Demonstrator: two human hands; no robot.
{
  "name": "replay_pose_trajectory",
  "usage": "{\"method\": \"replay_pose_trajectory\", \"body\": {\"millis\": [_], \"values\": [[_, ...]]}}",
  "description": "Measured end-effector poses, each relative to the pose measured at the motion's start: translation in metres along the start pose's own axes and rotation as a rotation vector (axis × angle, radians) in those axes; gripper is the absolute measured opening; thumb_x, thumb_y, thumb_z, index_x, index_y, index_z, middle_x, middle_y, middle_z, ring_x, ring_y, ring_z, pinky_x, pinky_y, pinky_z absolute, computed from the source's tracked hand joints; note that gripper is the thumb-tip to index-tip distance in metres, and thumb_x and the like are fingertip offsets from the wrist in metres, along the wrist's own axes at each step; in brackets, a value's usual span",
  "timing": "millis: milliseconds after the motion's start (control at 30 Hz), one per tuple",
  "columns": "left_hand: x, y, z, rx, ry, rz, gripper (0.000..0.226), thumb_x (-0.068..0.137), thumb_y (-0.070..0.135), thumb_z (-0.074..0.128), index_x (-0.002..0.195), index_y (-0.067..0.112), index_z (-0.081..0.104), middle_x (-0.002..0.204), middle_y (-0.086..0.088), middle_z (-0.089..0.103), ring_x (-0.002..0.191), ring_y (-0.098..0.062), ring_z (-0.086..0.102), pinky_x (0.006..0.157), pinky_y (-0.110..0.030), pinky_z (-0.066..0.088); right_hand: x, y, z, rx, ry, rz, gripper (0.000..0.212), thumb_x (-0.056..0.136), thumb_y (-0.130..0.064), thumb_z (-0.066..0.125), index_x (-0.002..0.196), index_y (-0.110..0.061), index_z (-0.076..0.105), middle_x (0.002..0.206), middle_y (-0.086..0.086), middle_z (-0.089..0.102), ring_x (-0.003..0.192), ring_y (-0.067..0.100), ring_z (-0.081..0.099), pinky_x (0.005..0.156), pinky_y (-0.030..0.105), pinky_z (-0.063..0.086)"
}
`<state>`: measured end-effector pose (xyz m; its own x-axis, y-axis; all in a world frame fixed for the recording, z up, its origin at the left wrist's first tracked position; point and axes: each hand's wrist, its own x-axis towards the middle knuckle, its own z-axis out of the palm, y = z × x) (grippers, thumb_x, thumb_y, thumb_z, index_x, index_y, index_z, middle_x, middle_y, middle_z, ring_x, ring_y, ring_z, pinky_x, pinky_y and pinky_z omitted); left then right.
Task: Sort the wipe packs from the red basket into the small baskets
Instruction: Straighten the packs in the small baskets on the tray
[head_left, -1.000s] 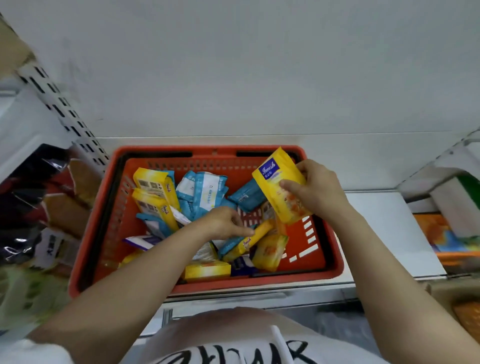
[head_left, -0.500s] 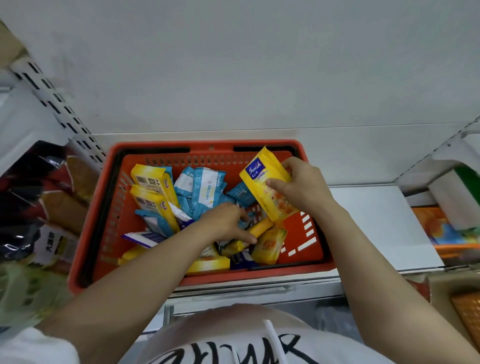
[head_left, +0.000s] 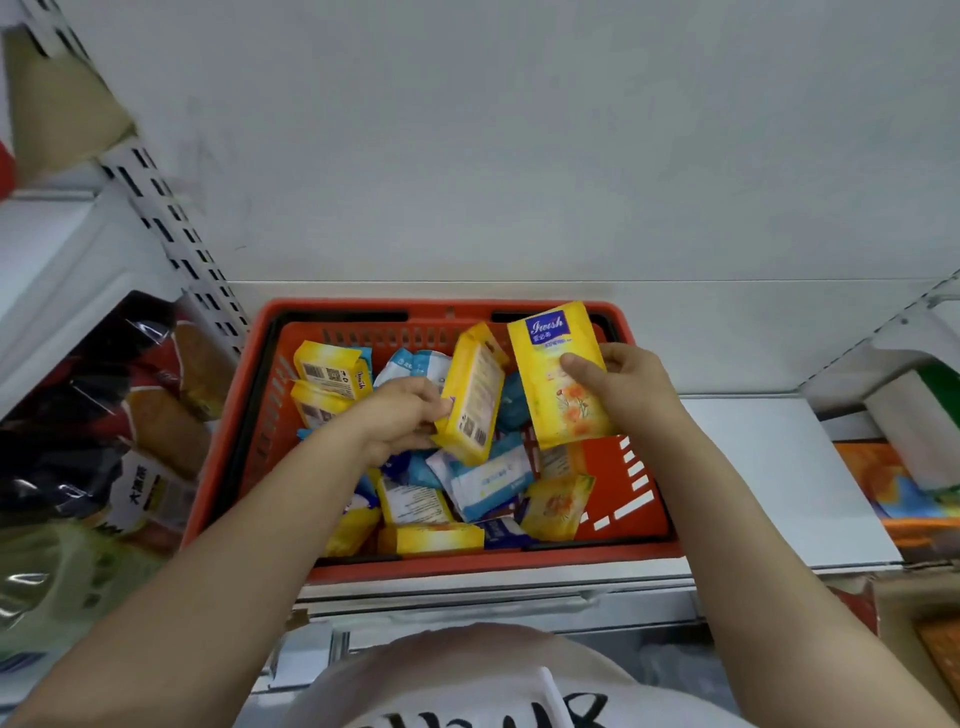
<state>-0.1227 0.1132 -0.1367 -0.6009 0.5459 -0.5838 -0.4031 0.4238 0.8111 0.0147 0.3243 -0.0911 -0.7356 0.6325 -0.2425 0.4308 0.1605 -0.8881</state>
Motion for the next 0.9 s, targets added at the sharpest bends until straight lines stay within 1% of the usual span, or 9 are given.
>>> {"method": "replay_pose_trajectory", "body": {"millis": [67,167,267,433,533,633,700,800,900], "values": [[-0.011,0.005,-0.007,-0.210,-0.031,0.081,0.021,0.099,0.008,0.055,0.079,0.013,0.050,0.090,-0.009,0.071,0.082,-0.019,0.070,0.066,-0.028,0.059,-0.005,-0.003,0.009,0.241,-0.095,0.110,0.029,0.089,-0.032,0.072,0.108,-0.011,0.067,0.098,0.007,0.076,0.081,0.021,0.075,0.071,0.038,0.061],[-0.027,0.012,-0.012,-0.358,-0.077,0.178,0.019,0.098,0.010,0.055,0.081,0.014,0.050,0.096,-0.010,0.074,0.087,-0.022,0.072,0.076,-0.038,0.062,-0.012,-0.010,0.026,0.431,-0.193,0.200,0.028,0.091,-0.025,0.070,0.113,-0.008,0.064,0.102,0.011,0.076,0.088,0.026,0.074,0.073,0.041,0.060],[-0.040,0.012,-0.013,-0.410,-0.093,0.226,0.018,0.097,0.012,0.057,0.080,0.016,0.052,0.101,-0.011,0.073,0.097,-0.026,0.069,0.088,-0.051,0.057,-0.018,-0.018,0.042,0.507,-0.234,0.199,0.027,0.092,-0.025,0.069,0.115,-0.012,0.062,0.100,0.008,0.077,0.088,0.025,0.075,0.067,0.038,0.060],[-0.054,0.008,-0.015,-0.538,-0.197,0.265,0.012,0.083,0.026,0.069,0.082,0.022,0.058,0.091,-0.003,0.072,0.088,-0.022,0.070,0.082,-0.056,0.057,-0.036,-0.029,0.074,0.506,-0.233,0.147,0.033,0.095,-0.027,0.065,0.122,-0.010,0.058,0.105,0.010,0.075,0.090,0.026,0.075,0.067,0.039,0.061],[-0.056,0.003,-0.020,-0.490,-0.110,0.303,0.024,0.075,0.033,0.076,0.086,0.023,0.058,0.094,0.000,0.072,0.087,-0.017,0.070,0.079,-0.048,0.059,-0.044,-0.034,0.083,0.518,-0.215,0.129,0.037,0.095,-0.028,0.064,0.127,-0.009,0.057,0.112,0.012,0.073,0.097,0.029,0.073,0.084,0.050,0.059],[-0.057,0.000,-0.023,-0.361,0.096,0.373,0.045,0.062,0.036,0.084,0.095,0.022,0.057,0.092,0.006,0.069,0.079,-0.008,0.068,0.067,-0.031,0.057,-0.051,-0.039,0.085,0.536,-0.213,0.106,0.037,0.096,-0.030,0.063,0.126,-0.010,0.057,0.111,0.011,0.074,0.097,0.029,0.073,0.082,0.048,0.060],[-0.055,-0.002,-0.022,-0.258,0.205,0.437,0.041,0.066,0.038,0.085,0.094,0.024,0.058,0.094,0.010,0.066,0.087,-0.008,0.067,0.068,-0.028,0.055,-0.056,-0.041,0.086,0.545,-0.214,0.085,0.038,0.095,-0.031,0.063,0.126,-0.010,0.058,0.110,0.010,0.074,0.097,0.029,0.073,0.080,0.045,0.060],[-0.054,-0.004,-0.016,-0.160,0.293,0.547,0.022,0.082,0.033,0.078,0.089,0.030,0.058,0.082,0.022,0.066,0.076,0.006,0.065,0.055,-0.017,0.051,-0.064,-0.043,0.090,0.518,-0.230,0.066,0.048,0.090,-0.037,0.069,0.129,-0.011,0.058,0.115,0.011,0.072,0.102,0.030,0.071,0.088,0.050,0.057],[-0.057,-0.002,-0.006,-0.088,0.390,0.583,0.034,0.077,0.032,0.083,0.098,0.032,0.056,0.091,0.013,0.061,0.080,0.006,0.060,0.060,-0.016,0.053,-0.073,-0.038,0.089,0.472,-0.238,0.020,0.048,0.083,-0.033,0.075,0.125,-0.013,0.060,0.114,0.010,0.073,0.103,0.028,0.071,0.086,0.046,0.059]]}}
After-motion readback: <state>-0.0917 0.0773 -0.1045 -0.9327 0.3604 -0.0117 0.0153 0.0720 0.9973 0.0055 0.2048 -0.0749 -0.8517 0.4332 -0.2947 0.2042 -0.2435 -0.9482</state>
